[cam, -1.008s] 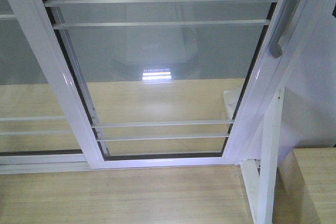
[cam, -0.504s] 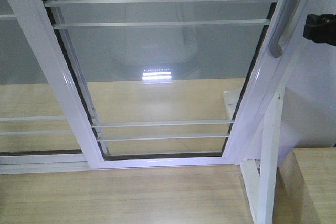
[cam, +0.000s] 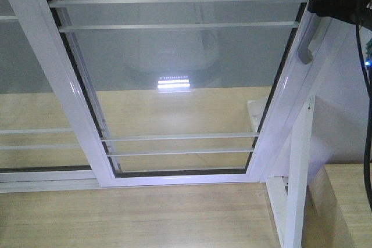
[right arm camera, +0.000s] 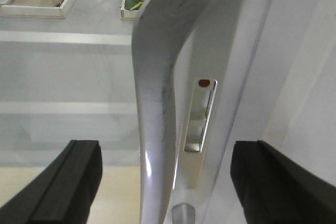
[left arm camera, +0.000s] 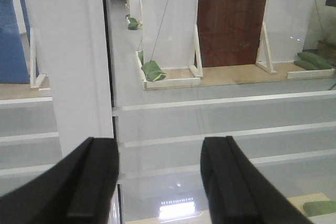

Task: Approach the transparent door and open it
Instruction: 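Reach the right gripper to the silver curved handle and grasp it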

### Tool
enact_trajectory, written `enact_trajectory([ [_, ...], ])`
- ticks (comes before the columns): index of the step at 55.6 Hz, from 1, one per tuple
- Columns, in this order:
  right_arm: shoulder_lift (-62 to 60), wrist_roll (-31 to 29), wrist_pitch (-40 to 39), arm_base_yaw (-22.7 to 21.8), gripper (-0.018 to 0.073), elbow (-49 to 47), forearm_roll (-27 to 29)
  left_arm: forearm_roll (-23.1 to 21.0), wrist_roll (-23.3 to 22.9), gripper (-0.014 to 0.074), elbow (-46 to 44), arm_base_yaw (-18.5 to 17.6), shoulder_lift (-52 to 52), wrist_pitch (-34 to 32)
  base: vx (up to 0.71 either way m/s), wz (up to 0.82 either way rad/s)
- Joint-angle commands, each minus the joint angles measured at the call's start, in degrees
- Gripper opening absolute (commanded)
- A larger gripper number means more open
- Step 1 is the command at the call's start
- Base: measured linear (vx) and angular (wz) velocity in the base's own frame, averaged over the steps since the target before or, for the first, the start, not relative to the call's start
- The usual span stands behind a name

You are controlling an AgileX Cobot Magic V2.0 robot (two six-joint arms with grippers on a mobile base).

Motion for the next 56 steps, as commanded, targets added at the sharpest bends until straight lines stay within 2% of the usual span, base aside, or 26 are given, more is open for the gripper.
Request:
enact_trajectory([
  [1,0.2,-0.3,-7.7,-0.4,0.0557,-4.1,0.0,0.0,-0.2,0.0486,-2.3,-0.2,-0.4,-4.4,0.0,0.0],
  [9,4.0,-0.3,-12.1,-0.4,0.0524,-6.9,0.0,0.0,-0.2,0.0486,-2.3,-0.2,-0.4,-4.4,0.0,0.0],
  [10,5.7,0.0,-14.2,-0.3,0.0431,-7.6,0.0,0.0,-0.2,0.0486,-2.3,-0.2,-0.4,-4.4,0.0,0.0],
  [14,5.7,0.0,-14.3,0.1,0.0345,-7.6,0.0,0.0,-0.2,0.0486,-2.3,-0.2,-0.4,-4.4,0.0,0.0],
  [25,5.2,0.0,-15.0,2.1,-0.0008,-7.6,0.0,0.0,-0.2,0.0486,-2.3,-0.2,-0.4,-4.3,0.0,0.0],
  [56,4.0,-0.5,-14.9,11.4,-0.0009,-7.6,0.0,0.0,-0.2,0.0486,-2.3,-0.2,-0.4,-3.0,0.0,0.0],
])
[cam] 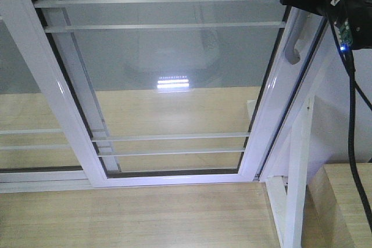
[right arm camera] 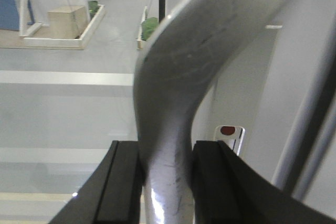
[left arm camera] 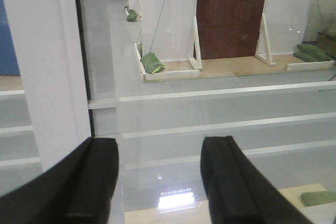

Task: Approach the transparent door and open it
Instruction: 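Reach the right gripper to the silver curved handle and grasp it, then pull the handle with the right gripper, sliding the door open partway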

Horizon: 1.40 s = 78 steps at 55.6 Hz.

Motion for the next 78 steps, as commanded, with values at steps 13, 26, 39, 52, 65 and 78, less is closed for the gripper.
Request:
enact_trajectory([
  [13,-4.4,0.0,-6.2,7.8,-0.0009,-2.2,-2.8,0.0,-0.2,0.0486,-2.3,-0.2,-0.4,-4.7,0.0,0.0],
  [26,-4.4,0.0,-6.1,11.9,-0.0009,-2.2,-2.8,-0.1,-0.2,0.0486,-2.3,-0.2,-0.4,-4.7,0.0,0.0],
  [39,-5.3,-0.3,-3.8,14.6,-0.0009,-2.2,-3.2,-0.1,-0.2,0.0486,-2.3,-0.2,-0.4,-4.7,0.0,0.0],
  [52,-10.5,-1.3,5.9,14.5,-0.0009,-2.2,-3.2,-0.1,-0.2,0.0486,-2.3,-0.2,-0.4,-2.5,0.0,0.0],
  [65,-20.2,-1.3,17.5,14.5,-0.0009,-0.9,-2.8,-0.1,-0.2,0.0486,-2.3,-0.2,-0.4,-0.1,0.0,0.0],
  [78,-37.6,-1.3,5.8,14.5,-0.0009,19.9,-2.8,-0.2,-0.2,0.0486,-2.3,-0.2,-0.4,1.4,0.0,0.0],
])
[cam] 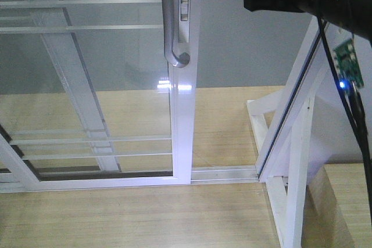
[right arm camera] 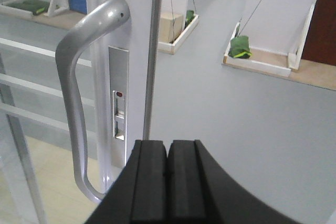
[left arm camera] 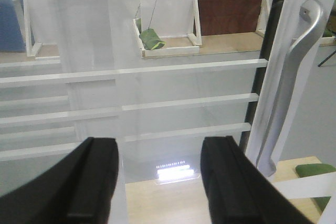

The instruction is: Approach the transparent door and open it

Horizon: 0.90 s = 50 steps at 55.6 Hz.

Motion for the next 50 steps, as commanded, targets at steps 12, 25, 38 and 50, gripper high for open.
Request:
enact_trajectory([
  [12,-27.4,-0.5,-11.1,-0.4,-0.0009,27.3,0.0,-2.9,-0.6,0.0486,-2.3,-0.4,-0.4,0.6,0.0,0.0],
  [25,-46.9,-5.3,-11.5,-0.4,-0.0008,41.8,0.0,-3.4,-0.1,0.0486,2.3,-0.7,1.6,-5.5,0.0,0.0],
  [38,-52.0,-7.8,-11.1,-0.4,-0.0006,45.2,0.0,-3.2,-0.2,0.0486,2.3,-6.9,12.7,-22.6,0.0,0.0],
  [50,-51.8,-7.8,-11.1,-0.4,-0.0006,45.2,0.0,-2.6,-0.2,0.0486,-3.1,-12.5,26.5,-30.8,0.0,0.0],
])
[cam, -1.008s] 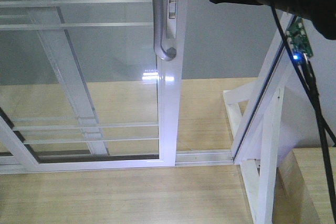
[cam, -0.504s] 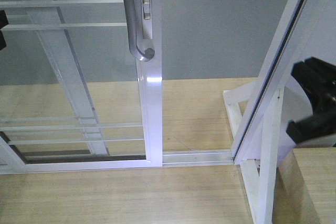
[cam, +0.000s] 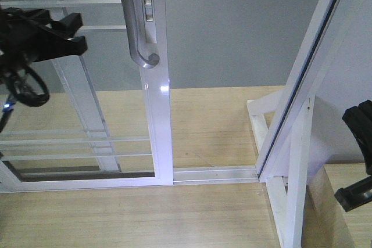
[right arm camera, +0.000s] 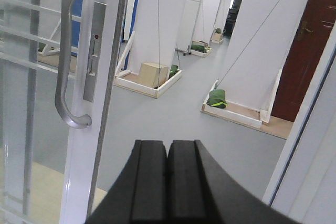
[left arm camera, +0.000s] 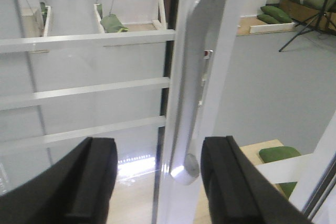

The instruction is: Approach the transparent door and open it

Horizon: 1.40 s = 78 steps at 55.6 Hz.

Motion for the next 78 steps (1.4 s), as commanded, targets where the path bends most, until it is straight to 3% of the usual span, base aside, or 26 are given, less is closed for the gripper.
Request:
enact_trajectory([
  [1,0.4,-0.5,-5.2,-0.4,-0.0006,-1.7,0.0,0.0,-0.2,0.0486,-5.1,-2.0,3.5,-7.8,0.0,0.0],
  [23,0.4,-0.9,-2.2,-0.4,-0.0006,-1.3,0.0,-0.2,-0.2,0.0486,-21.6,-3.2,20.1,-9.9,0.0,0.0],
  [56,0.4,-0.9,-1.9,-0.4,-0.0006,-1.3,0.0,-2.6,0.9,0.0475,-35.0,-1.5,28.7,-9.0,0.0,0.0],
  [64,0.4,-0.9,-1.7,-0.4,-0.0006,-1.3,0.0,-2.6,1.0,0.0358,-35.2,-1.4,28.9,-7.5,0.0,0.0],
  [75,0.4,-0.9,-1.7,-0.4,-0.0006,-1.3,0.0,-2.6,2.1,-0.0009,-35.2,-1.4,28.3,-4.0,0.0,0.0],
  [78,0.4,-0.9,-1.7,-0.4,-0.0006,-1.3,0.0,-2.6,3.0,-0.0008,-35.2,-1.4,28.0,-3.8,0.0,0.0],
])
